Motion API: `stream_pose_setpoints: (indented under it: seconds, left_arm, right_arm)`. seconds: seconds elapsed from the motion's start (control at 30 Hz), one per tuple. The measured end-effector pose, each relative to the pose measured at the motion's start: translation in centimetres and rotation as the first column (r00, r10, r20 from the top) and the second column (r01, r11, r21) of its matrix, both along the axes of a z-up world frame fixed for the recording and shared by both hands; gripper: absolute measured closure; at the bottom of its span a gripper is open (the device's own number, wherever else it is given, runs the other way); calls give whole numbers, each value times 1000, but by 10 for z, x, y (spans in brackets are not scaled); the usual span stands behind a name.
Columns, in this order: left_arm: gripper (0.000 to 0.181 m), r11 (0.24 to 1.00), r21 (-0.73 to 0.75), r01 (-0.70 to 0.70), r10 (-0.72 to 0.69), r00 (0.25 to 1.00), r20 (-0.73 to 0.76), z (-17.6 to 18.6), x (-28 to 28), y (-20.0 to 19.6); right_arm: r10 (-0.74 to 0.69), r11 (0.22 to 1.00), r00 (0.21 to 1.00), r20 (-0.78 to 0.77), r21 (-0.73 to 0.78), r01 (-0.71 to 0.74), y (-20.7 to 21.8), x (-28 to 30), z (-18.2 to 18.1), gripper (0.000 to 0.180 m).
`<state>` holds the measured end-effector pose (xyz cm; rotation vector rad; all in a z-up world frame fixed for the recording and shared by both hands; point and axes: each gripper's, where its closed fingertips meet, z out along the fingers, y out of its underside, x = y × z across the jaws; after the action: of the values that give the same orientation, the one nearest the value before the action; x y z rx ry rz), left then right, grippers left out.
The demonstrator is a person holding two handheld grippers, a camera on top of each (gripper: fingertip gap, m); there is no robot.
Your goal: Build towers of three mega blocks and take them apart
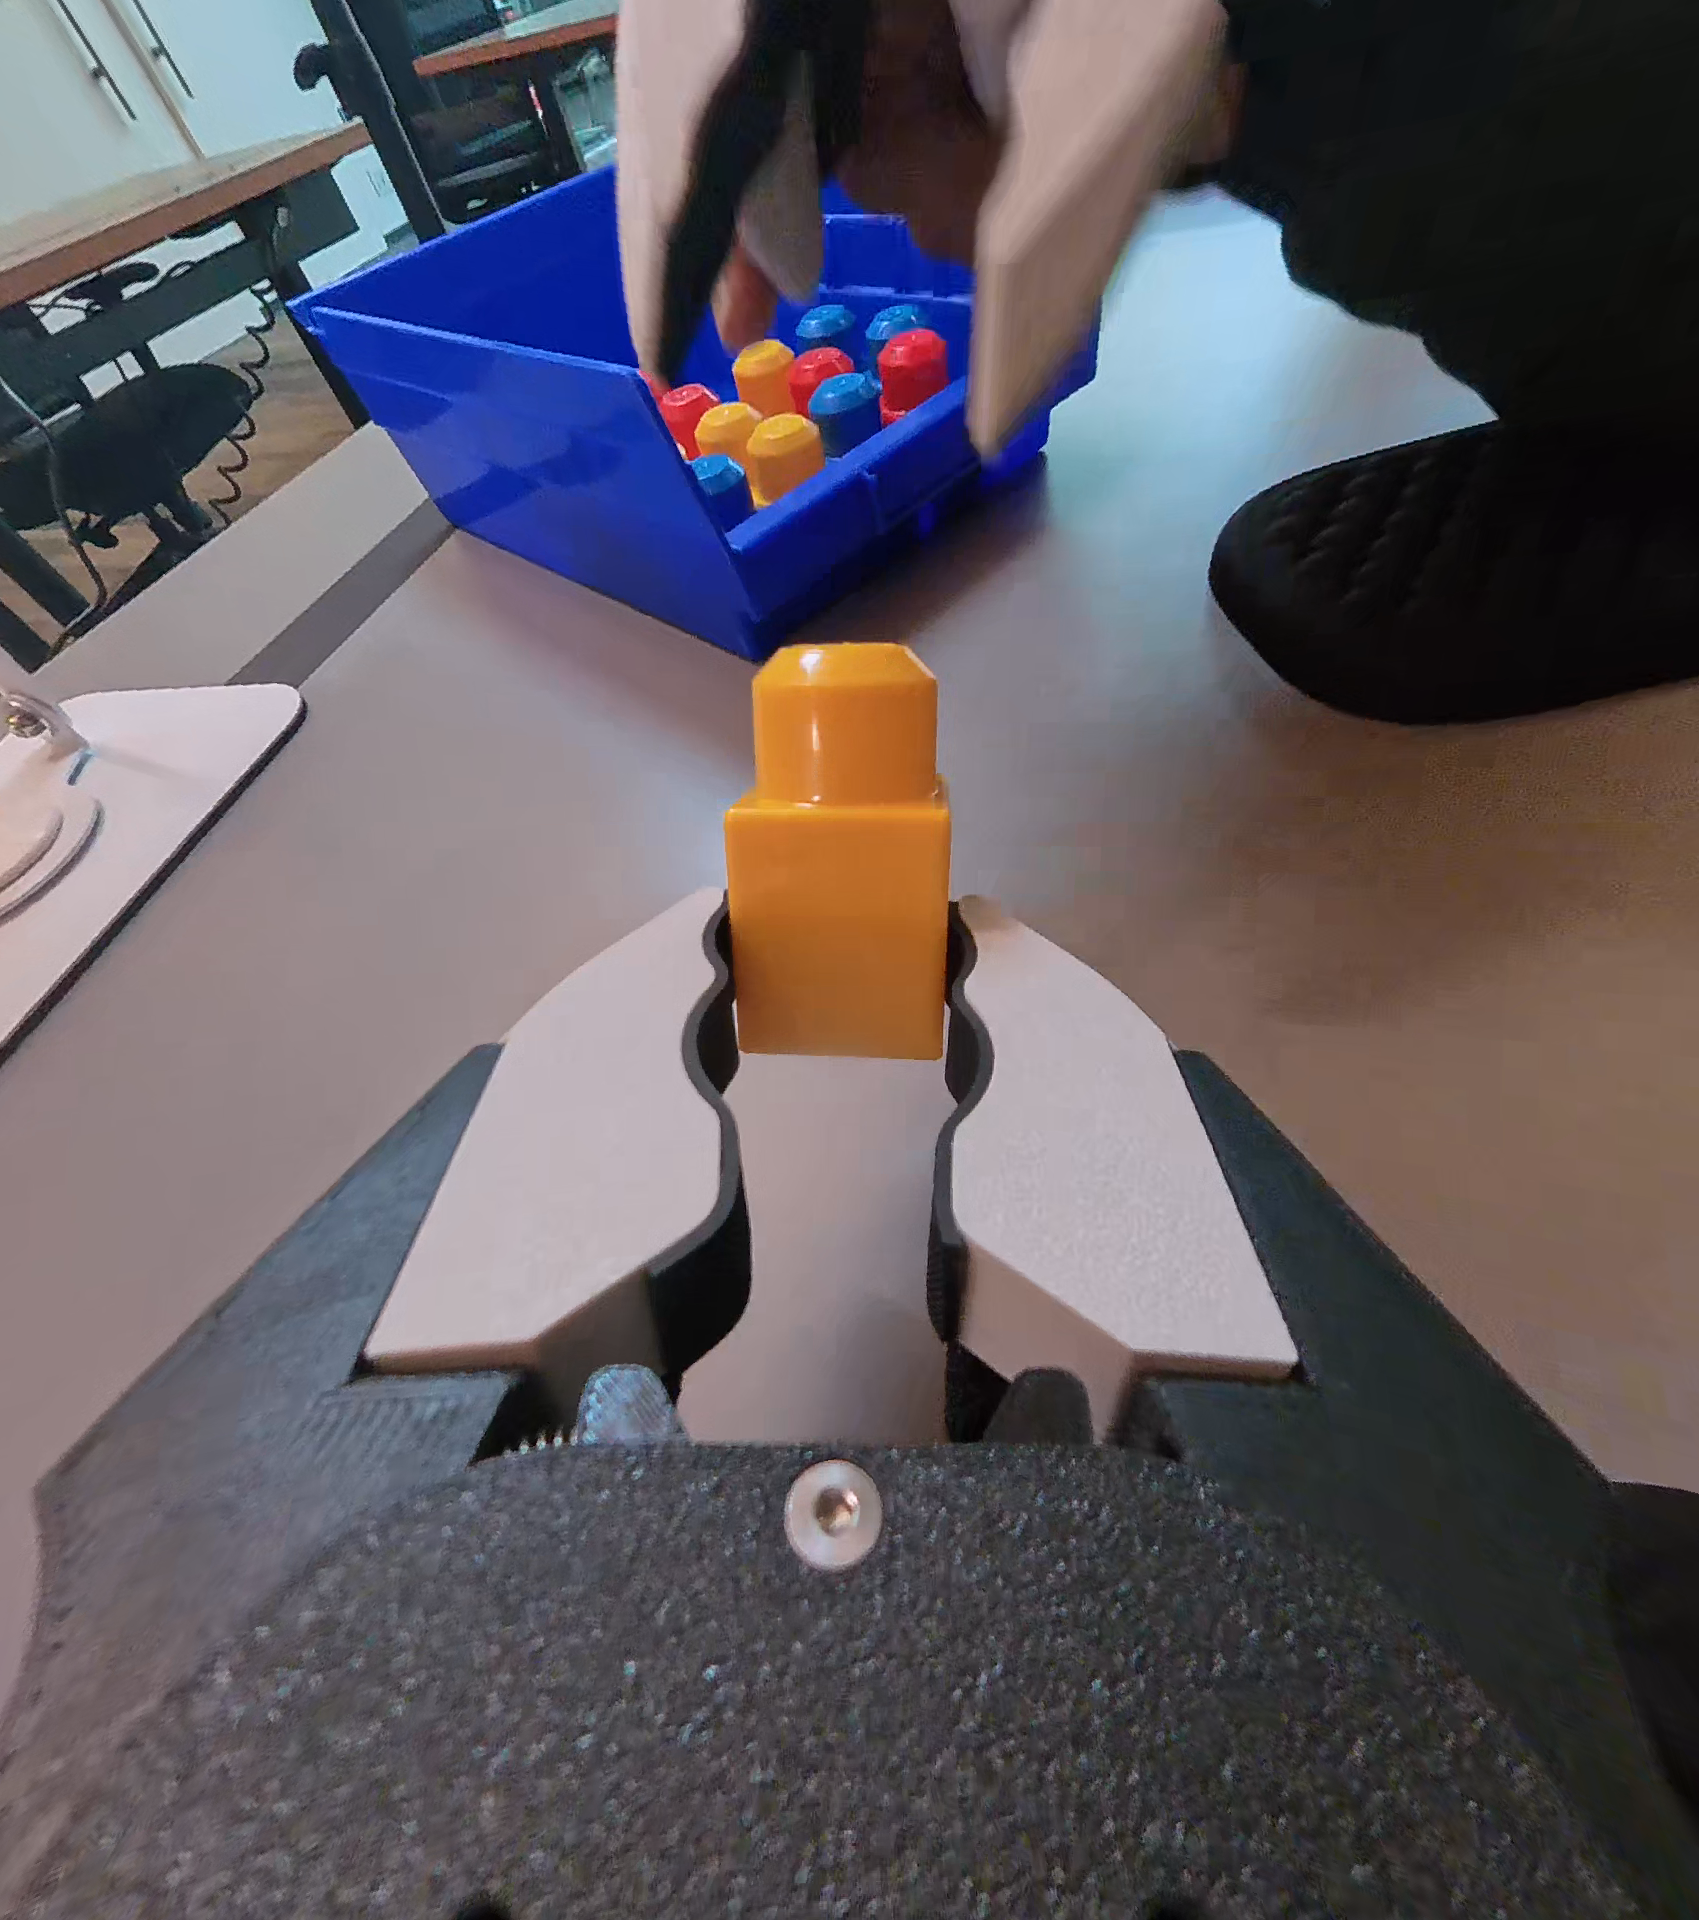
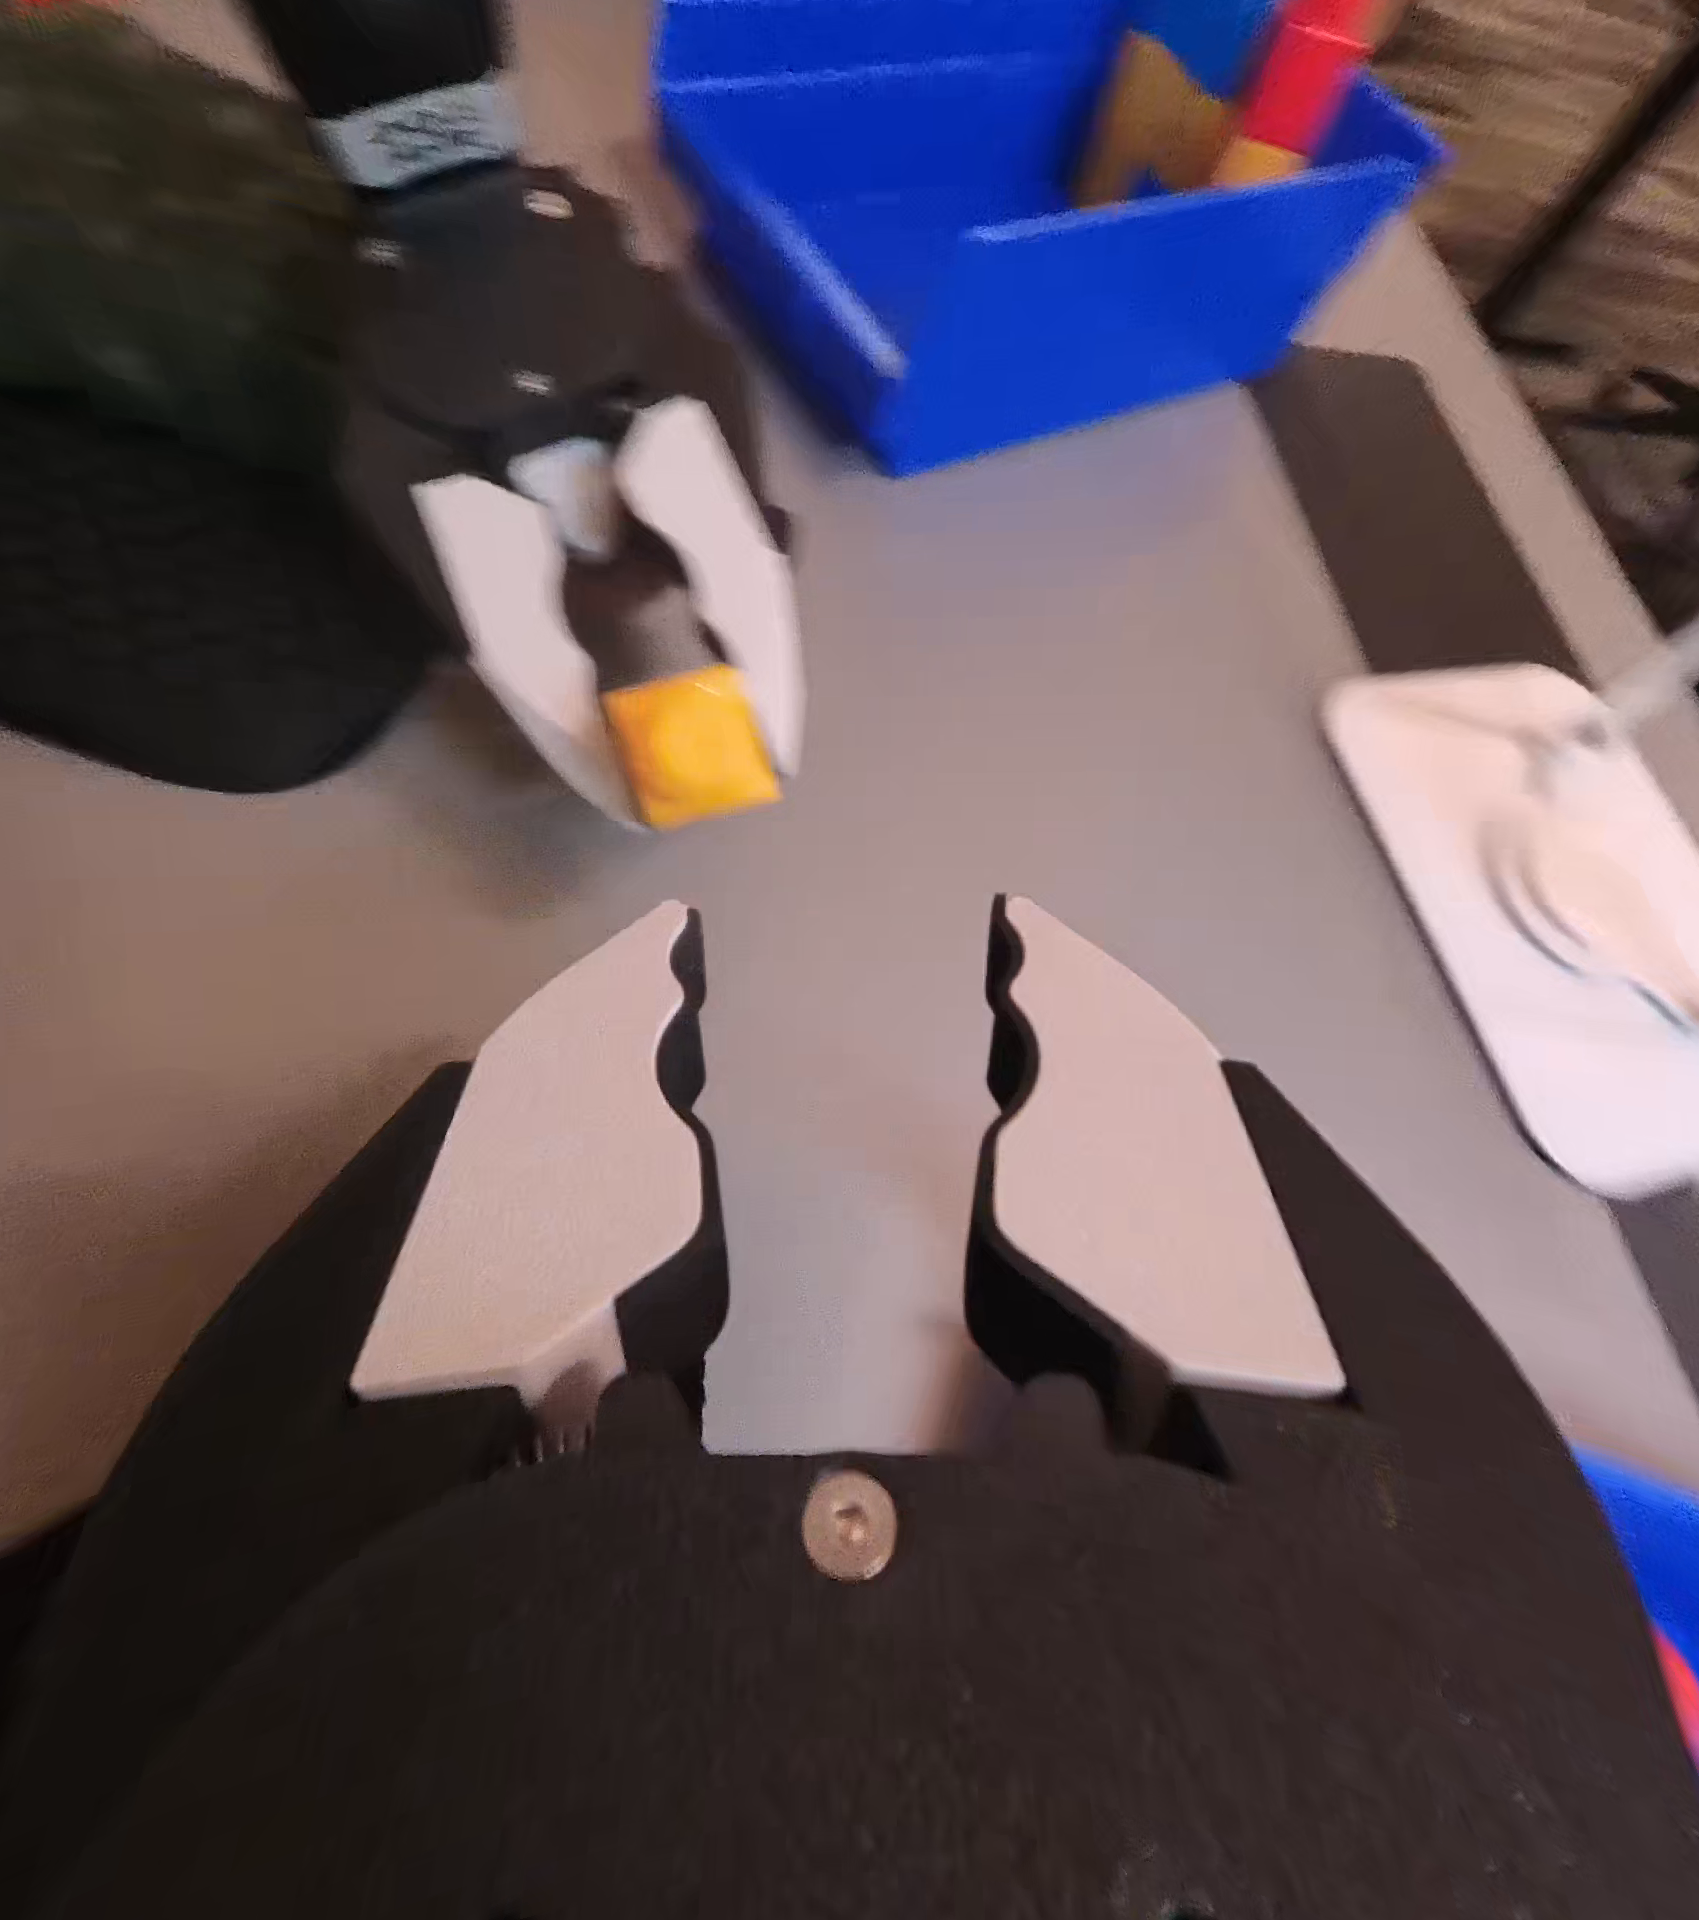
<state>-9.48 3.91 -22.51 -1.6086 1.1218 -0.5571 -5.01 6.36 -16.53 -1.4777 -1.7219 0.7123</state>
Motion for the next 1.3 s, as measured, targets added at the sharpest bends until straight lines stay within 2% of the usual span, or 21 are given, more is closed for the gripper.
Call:
stream_pose_setpoints:
  seconds: [0.1, 0.13, 0.17, 0.27, 0.37, 0.47, 0.5, 0.57, 0.63, 0.67, 0.8, 0.9, 1.1, 1.3]
  left_arm:
    - [144, 1000, 7, 10, -10, 1000, -10, -1, 2, -2]
    - [144, 1000, 9, 12, -11, 1000, -14, -1, 2, -3]
    - [144, 1000, 13, 2, -1, 999, -35, -4, 1, -1]
    - [143, 999, 32, -32, 33, 999, -34, -4, -3, 5]
    - [143, 988, 82, -130, 133, 990, -37, 0, -14, 19]
    - [145, 962, 155, -223, 237, 969, -77, -1, -28, 34]
    - [148, 959, 161, -234, 248, 966, -75, -1, -29, 35]
    - [154, 958, 160, -236, 250, 965, -72, -3, -29, 36]
    - [157, 956, 170, -241, 257, 963, -82, -4, -30, 37]
    - [158, 955, 175, -240, 258, 962, -88, -5, -30, 36]
    - [157, 947, 209, -242, 270, 955, -118, -6, -31, 37]
    - [157, 949, 214, -232, 264, 954, -139, -8, -30, 36]
    - [160, 946, 242, -216, 262, 948, -180, -11, -30, 35]
    - [159, 955, 209, -209, 241, 960, -142, -7, -28, 32]
  right_arm:
    - [101, 995, 994, 37, -10, -101, -29, -34, -24, 129]
    - [102, 995, 994, 37, 8, -102, -30, -42, -30, 135]
    - [115, 993, 993, 18, 19, -115, -31, -48, -33, 149]
    - [111, 994, 993, -29, 5, -111, -29, -53, -33, 151]
    - [25, 999, 996, -90, -37, -28, -11, -42, -14, 151]
    - [-241, 970, 957, -162, -59, 234, 46, -5, 25, 151]
    - [-377, 926, 914, -152, -44, 375, 75, 17, 33, 151]
    - [-626, 774, 774, -95, 40, 632, 133, 75, 40, 150]
    - [-794, 608, 605, 59, 126, 784, 174, 137, 29, 150]
    - [-829, 559, 546, 122, 159, 814, 188, 159, 22, 150]
    - [-801, 541, 427, 419, 204, 816, 206, 205, -23, 150]
    - [-727, 585, 403, 555, 194, 787, 202, 211, -48, 150]
    - [-620, 586, 386, 683, 76, 807, 188, 213, -79, 150]
    - [-632, 532, 385, 672, 15, 847, 186, 216, -83, 150]
